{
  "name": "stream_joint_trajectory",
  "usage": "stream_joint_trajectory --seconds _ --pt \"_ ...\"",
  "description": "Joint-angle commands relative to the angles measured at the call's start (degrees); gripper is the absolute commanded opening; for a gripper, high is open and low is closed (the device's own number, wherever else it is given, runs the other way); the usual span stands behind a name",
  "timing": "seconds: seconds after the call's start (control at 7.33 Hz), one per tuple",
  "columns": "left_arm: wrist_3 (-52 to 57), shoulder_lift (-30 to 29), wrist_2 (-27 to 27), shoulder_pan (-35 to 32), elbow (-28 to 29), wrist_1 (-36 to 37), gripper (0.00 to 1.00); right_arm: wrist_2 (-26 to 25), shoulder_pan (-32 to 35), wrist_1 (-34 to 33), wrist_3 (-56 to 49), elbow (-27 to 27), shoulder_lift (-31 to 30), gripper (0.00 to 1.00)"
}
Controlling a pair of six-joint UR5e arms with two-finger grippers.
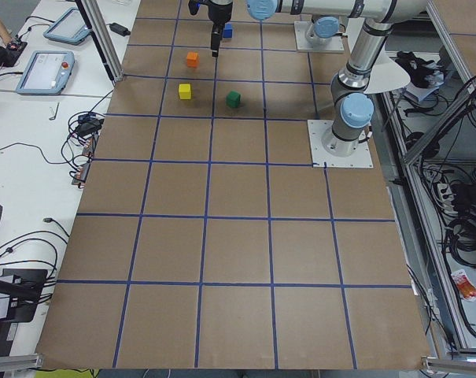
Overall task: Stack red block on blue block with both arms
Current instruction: 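Carry the red cube with the right gripper over the blue cube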
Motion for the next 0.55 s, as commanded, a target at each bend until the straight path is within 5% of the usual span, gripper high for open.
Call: stream_joint_trajectory --seconds 0.0,0.41 --pt "-0.05 0.0 0.08 0.0 -0.09 0.0 1.0 -0.2 -0.61 -12.7 -2.93 6.59 -0.17 0.0" --pt "-0.05 0.0 0.08 0.0 -0.09 0.0 1.0 0.15 -0.53 -13.37 -2.94 7.31 0.27 0.0"
